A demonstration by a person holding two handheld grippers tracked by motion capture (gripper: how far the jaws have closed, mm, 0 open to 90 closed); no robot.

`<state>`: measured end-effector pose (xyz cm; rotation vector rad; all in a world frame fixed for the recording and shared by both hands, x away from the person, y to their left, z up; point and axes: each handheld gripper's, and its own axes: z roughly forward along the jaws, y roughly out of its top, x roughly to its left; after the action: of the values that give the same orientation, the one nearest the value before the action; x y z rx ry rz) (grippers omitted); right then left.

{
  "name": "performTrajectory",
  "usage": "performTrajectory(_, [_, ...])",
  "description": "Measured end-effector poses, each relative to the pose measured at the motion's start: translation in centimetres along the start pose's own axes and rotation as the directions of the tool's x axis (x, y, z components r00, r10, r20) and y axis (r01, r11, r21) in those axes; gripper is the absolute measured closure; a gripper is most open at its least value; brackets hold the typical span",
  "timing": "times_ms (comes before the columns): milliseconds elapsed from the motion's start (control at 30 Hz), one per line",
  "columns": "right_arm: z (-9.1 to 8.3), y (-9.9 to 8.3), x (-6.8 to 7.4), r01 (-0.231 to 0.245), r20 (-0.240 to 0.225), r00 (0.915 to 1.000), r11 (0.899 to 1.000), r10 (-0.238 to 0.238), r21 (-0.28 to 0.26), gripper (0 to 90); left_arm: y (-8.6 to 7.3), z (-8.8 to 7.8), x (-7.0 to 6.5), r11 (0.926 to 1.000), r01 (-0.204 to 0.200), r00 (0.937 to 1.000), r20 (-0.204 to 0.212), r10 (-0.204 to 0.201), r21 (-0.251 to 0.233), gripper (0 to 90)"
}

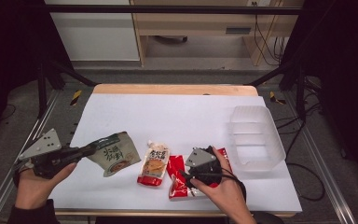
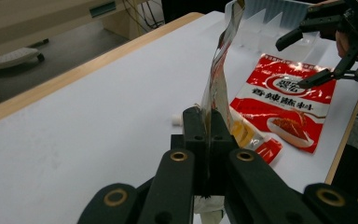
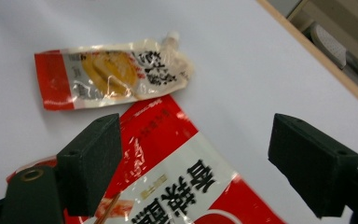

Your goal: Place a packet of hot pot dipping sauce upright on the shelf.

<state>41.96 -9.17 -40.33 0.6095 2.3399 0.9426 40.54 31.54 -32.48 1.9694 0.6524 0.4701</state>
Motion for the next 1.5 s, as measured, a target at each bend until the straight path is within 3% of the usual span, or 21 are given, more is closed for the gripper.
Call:
performTrajectory(67, [-0.2, 0.5, -0.3, 0.014, 0.003, 0.9999, 1.000, -0.014, 0.001, 18.0, 0.7, 0.4, 0.1, 0.9999, -0.016, 0.9999, 0.003, 0.016, 0.004, 90.0])
performTrajectory(100, [-0.5, 1.6, -0.9, 0.053, -0.005, 0.9986, 0.999, -0.053, 0.011, 19.0, 1.4, 1.1, 0.1, 0.9984, -0.055, 0.9985, -0.006, 0.055, 0.017, 90.0])
performTrajectory(233, [-0.7, 3.5, -1.7, 0.132, -0.017, 0.9912, 0.990, -0.131, 0.043, 19.1, 2.0, 2.1, 0.5, 0.9971, -0.068, 0.9977, 0.001, 0.068, 0.035, 90.0])
performTrajectory(367, [-0.9, 4.9, -2.2, 0.160, -0.033, 0.9868, 0.986, -0.158, 0.056, 19.0, 3.1, 3.0, 1.0, 0.9954, -0.088, 0.9961, 0.003, 0.088, 0.038, 90.0])
performTrajectory(400, [-1.0, 5.8, -2.5, 0.178, -0.055, 0.9832, 0.981, -0.174, 0.079, 20.2, 3.6, 3.3, 1.2, 0.9951, -0.093, 0.9957, 0.010, 0.093, 0.035, 90.0])
performTrajectory(500, [-1.2, 6.5, -2.8, 0.199, -0.039, 0.9798, 0.976, -0.196, 0.088, 21.3, 4.2, 3.6, 1.2, 0.9934, -0.111, 0.9935, 0.027, 0.110, 0.028, 90.0])
performTrajectory(600, [-1.5, 7.7, -3.3, 0.206, -0.055, 0.9780, 0.973, -0.201, 0.105, 19.6, 5.2, 3.9, 1.0, 0.9908, -0.134, 0.9901, 0.046, 0.133, 0.020, 90.0])
performTrajectory(667, [-1.9, 8.4, -3.6, 0.228, -0.059, 0.9731, 0.966, -0.222, 0.122, 19.8, 5.8, 4.2, 0.7, 0.9896, -0.142, 0.9885, 0.058, 0.140, 0.026, 90.0])
performTrajectory(800, [-3.1, 10.0, -4.1, 0.306, -0.117, 0.9502, 0.936, -0.289, 0.173, 18.6, 7.0, 5.2, -0.1, 0.9832, -0.176, 0.9817, 0.083, 0.171, 0.048, 90.0])
performTrajectory(833, [-3.1, 10.0, -4.1, 0.306, -0.117, 0.9502, 0.936, -0.289, 0.173, 18.6, 7.0, 5.2, -0.1, 0.9832, -0.176, 0.9817, 0.083, 0.171, 0.048, 90.0])
performTrajectory(867, [-3.5, 10.5, -4.4, 0.320, -0.138, 0.9444, 0.930, -0.299, 0.180, 18.3, 7.5, 5.7, -0.3, 0.9824, -0.180, 0.9798, 0.096, 0.175, 0.048, 90.0])
performTrajectory(1000, [-3.9, 10.9, -5.3, 0.338, -0.128, 0.9394, 0.921, -0.318, 0.193, 16.4, 8.0, 6.6, -0.6, 0.9818, -0.184, 0.9776, 0.114, 0.177, 0.048, 90.0])
performTrajectory(1133, [-4.1, 10.8, -6.2, 0.326, -0.116, 0.9446, 0.921, -0.307, 0.216, 17.3, 8.3, 7.7, -0.9, 0.9808, -0.190, 0.9737, 0.137, 0.182, 0.045, 90.0])
performTrajectory(1233, [-4.1, 10.7, -6.6, 0.337, -0.118, 0.9408, 0.915, -0.318, 0.223, 19.7, 8.6, 8.5, -1.1, 0.9780, -0.200, 0.9703, 0.150, 0.190, 0.058, 90.0])
performTrajectory(1400, [-4.6, 10.7, -7.3, 0.336, -0.113, 0.9414, 0.913, -0.318, 0.230, 22.1, 9.1, 9.7, -1.9, 0.9732, -0.219, 0.9613, 0.186, 0.203, 0.069, 90.0])
performTrajectory(1500, [-4.8, 10.7, -7.6, 0.341, -0.118, 0.9396, 0.912, -0.321, 0.228, 22.9, 9.3, 10.0, -2.3, 0.9721, -0.223, 0.9595, 0.193, 0.205, 0.074, 90.0])
